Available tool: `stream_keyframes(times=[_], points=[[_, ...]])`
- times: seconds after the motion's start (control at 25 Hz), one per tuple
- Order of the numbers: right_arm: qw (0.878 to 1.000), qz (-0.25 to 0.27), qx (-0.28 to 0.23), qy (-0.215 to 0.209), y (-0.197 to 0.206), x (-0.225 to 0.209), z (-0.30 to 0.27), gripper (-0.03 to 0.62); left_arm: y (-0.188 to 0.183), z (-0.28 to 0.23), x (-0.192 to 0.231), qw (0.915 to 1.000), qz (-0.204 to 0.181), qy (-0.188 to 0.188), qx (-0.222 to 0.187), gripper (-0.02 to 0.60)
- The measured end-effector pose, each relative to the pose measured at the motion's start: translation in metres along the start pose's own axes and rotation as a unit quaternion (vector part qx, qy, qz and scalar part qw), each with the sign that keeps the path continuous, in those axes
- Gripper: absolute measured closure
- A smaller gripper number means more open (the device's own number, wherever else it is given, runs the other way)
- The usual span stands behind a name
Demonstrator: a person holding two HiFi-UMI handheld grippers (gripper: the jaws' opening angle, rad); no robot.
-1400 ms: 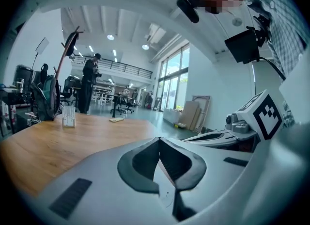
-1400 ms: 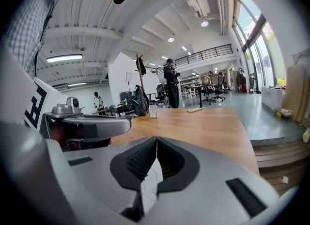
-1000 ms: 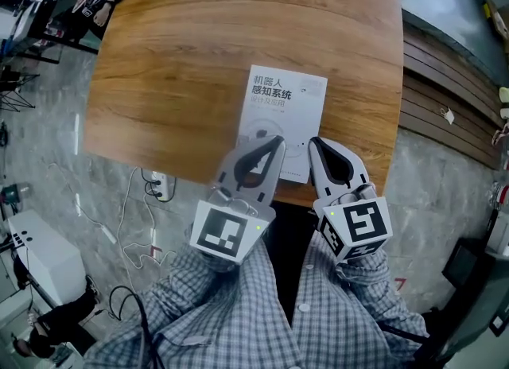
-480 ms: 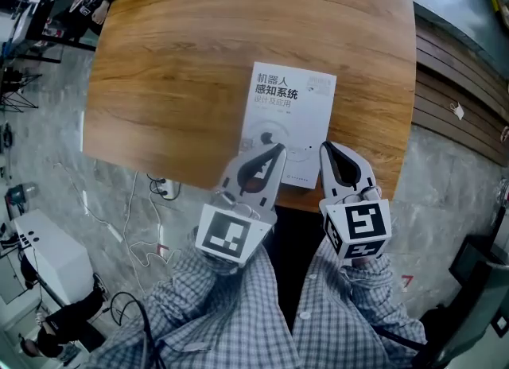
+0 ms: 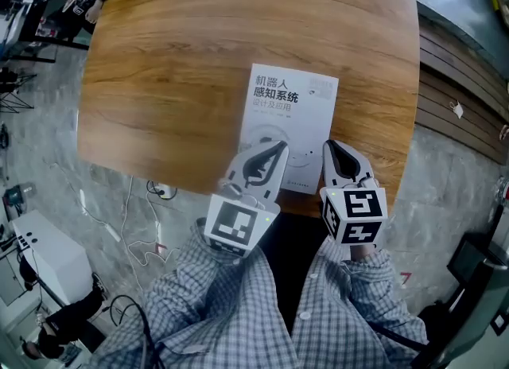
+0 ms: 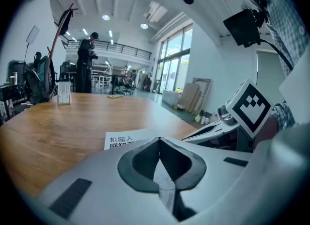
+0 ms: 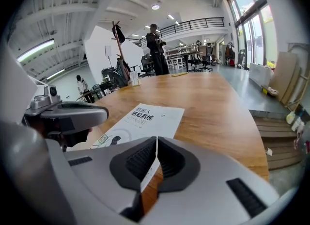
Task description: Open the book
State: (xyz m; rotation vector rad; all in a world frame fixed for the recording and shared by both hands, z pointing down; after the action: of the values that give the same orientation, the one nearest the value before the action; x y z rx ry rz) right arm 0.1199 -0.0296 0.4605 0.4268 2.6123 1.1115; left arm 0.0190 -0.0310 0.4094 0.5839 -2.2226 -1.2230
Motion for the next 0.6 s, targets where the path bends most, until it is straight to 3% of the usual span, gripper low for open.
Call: stream_keyframes(times=[0.4, 0.6], points=[[0.999, -0.037, 0.018, -0.027, 0.007, -0.004, -0.018, 0.572, 0.028, -0.016, 0.011, 0.9997, 0.011, -0.002, 0.021, 0.581], [0.999, -0.008, 0.035, -0.028, 0.01, -0.004, -0.029, 0.563, 0.038, -0.022, 0.018, 0.9993, 0.03, -0.007, 0.024, 0.581]])
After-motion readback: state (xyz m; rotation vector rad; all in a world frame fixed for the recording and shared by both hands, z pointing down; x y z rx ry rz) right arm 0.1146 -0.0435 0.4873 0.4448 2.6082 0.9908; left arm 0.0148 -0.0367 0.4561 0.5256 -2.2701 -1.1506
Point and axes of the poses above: the fingertips, and each gripper's own axes: z backward along the fingers, x to its left, y out of its underside, the point moved 2 cm from there along z, backward along the fingers, and after that the axes turned 6 degrees about z, right-handed, at the moved point
